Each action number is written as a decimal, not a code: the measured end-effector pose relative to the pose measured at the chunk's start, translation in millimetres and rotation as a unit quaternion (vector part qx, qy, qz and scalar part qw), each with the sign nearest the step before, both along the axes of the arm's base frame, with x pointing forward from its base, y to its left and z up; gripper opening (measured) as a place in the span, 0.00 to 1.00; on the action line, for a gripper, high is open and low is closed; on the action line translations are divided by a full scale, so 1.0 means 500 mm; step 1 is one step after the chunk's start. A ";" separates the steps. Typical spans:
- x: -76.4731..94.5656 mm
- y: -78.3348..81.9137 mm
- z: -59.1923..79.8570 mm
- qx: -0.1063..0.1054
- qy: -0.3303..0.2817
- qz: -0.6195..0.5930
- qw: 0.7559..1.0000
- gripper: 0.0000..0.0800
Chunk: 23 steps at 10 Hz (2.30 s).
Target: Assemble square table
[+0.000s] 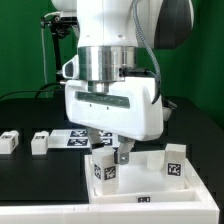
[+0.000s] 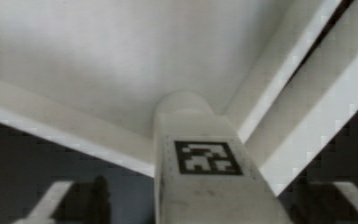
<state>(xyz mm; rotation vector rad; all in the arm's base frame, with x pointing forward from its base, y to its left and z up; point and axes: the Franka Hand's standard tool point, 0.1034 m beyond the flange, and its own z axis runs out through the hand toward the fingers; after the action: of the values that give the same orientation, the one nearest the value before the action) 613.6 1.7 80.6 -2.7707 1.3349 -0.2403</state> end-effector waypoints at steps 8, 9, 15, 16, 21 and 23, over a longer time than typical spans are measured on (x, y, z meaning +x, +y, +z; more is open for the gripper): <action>-0.002 0.003 -0.001 -0.070 0.018 0.383 0.921 0.81; 0.000 -0.001 0.001 -0.076 0.020 0.426 0.901 0.81; 0.002 -0.011 0.002 -0.092 0.024 0.519 0.849 0.50; 0.002 -0.011 0.002 -0.091 0.024 0.514 0.852 0.50; 0.002 0.001 0.000 -0.064 0.017 0.354 0.933 0.36; 0.000 0.003 -0.003 -0.046 0.003 0.219 0.975 0.36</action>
Offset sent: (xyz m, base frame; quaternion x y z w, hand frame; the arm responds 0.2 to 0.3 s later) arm 0.0000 0.0000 0.0000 0.0000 0.0000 -0.1938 0.9810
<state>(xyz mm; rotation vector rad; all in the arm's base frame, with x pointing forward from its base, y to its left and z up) 613.5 3.0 79.3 -3.0471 0.6962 -0.2712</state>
